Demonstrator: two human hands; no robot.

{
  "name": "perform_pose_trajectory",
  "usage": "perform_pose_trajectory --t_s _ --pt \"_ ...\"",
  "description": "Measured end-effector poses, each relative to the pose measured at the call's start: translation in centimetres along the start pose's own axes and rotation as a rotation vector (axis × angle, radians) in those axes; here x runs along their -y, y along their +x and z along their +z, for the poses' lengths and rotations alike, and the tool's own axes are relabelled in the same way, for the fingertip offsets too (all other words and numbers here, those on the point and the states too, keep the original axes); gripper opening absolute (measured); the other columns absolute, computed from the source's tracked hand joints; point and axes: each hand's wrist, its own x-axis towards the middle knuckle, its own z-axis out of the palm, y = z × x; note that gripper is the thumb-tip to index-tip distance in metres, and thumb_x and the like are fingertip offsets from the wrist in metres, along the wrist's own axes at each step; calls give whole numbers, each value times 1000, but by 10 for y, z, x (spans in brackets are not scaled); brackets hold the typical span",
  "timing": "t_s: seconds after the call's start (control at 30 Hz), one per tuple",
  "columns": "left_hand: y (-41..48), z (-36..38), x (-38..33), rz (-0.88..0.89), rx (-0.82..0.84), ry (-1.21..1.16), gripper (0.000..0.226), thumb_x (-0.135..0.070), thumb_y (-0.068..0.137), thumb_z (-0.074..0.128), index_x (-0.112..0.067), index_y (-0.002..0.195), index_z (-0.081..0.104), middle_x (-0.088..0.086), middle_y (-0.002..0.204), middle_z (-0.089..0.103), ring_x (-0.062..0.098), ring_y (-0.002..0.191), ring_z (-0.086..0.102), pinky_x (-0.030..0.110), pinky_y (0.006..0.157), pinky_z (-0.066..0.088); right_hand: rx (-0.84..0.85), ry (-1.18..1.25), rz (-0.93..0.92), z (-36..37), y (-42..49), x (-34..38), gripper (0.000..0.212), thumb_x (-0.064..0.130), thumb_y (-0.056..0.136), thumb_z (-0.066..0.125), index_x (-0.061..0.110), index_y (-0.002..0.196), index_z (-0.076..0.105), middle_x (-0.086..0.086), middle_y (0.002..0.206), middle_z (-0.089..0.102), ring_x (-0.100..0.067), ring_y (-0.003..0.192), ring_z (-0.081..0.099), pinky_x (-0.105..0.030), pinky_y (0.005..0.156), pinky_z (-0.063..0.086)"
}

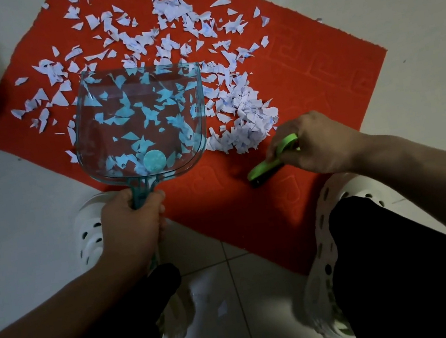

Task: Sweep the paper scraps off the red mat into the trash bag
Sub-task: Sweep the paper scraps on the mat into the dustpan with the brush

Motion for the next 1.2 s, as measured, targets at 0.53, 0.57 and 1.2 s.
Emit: perform_pose_trajectory --t_s 0.53,0.57,1.2 --pt "1 1 2 -4 -7 -18 24 -18 91 61 -8 70 56 5 54 54 6 38 49 23 41 44 -216 -1 -55 -10 -1 -4 27 16 74 55 21 90 76 4 92 73 -19 80 69 -33 75 53" --pt "2 1 2 -7 -8 -21 23 -18 91 61 -8 70 56 4 54 54 7 39 49 24 41 44 -235 15 -44 -13 0 -4 27 16 73 54 21 90 76 4 91 73 -18 79 69 -33 74 53" --pt "2 -2 -2 6 -8 -43 23 -20 91 61 -7 72 58 7 56 56 12 44 50 28 46 45 -334 259 60 -1 5 21 26 10 72 53 21 79 75 19 74 65 6 62 57 -5 60 34"
